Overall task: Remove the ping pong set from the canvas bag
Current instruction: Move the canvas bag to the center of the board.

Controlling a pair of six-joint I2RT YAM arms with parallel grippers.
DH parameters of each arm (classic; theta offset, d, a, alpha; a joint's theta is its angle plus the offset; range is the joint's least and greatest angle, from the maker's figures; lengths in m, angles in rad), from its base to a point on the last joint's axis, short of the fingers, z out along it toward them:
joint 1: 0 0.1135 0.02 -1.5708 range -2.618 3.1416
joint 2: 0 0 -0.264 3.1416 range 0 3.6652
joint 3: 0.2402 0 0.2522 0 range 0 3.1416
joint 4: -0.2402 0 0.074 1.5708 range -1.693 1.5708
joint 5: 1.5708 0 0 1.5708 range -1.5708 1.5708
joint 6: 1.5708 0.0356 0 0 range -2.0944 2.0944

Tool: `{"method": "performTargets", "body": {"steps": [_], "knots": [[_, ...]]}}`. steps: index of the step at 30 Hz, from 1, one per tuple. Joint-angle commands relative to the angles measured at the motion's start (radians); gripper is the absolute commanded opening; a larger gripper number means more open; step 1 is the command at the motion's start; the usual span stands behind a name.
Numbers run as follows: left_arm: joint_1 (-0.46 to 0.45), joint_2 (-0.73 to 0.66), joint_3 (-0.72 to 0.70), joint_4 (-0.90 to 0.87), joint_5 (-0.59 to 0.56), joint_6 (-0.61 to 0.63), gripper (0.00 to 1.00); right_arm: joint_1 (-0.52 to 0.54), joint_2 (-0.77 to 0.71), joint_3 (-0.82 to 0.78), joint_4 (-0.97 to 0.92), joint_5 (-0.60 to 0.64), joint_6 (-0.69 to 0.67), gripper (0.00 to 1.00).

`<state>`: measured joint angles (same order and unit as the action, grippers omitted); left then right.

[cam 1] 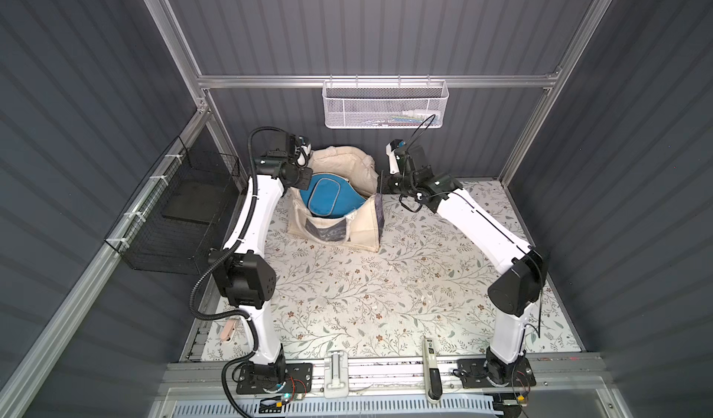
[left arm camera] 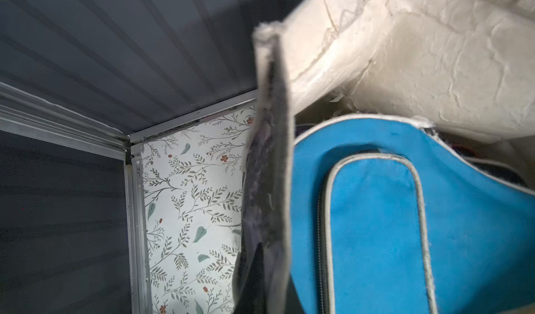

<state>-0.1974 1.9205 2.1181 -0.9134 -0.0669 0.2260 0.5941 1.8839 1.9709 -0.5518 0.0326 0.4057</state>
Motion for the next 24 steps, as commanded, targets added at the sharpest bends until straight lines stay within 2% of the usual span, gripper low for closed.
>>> {"method": "performTargets", "body": {"steps": [1,10,18,21,22,24], "knots": [[-0.084,-0.129,0.012,0.073,0.016,0.006,0.0,-0.065,-0.115,-0.033,0.023,-0.006,-0.064,0.0],[-0.117,-0.303,-0.166,0.173,0.148,-0.172,0.0,-0.177,-0.349,-0.206,-0.032,-0.014,-0.162,0.0],[-0.274,-0.444,-0.381,0.234,0.118,-0.308,0.0,-0.191,-0.508,-0.401,-0.056,-0.015,-0.176,0.0],[-0.306,-0.476,-0.438,0.251,0.107,-0.335,0.01,-0.192,-0.544,-0.457,-0.051,-0.023,-0.168,0.0],[-0.308,-0.48,-0.445,0.25,0.102,-0.33,0.11,-0.192,-0.55,-0.467,-0.05,-0.024,-0.169,0.0],[-0.309,-0.478,-0.448,0.237,0.066,-0.301,0.52,-0.192,-0.558,-0.481,-0.05,-0.047,-0.179,0.0]]}}
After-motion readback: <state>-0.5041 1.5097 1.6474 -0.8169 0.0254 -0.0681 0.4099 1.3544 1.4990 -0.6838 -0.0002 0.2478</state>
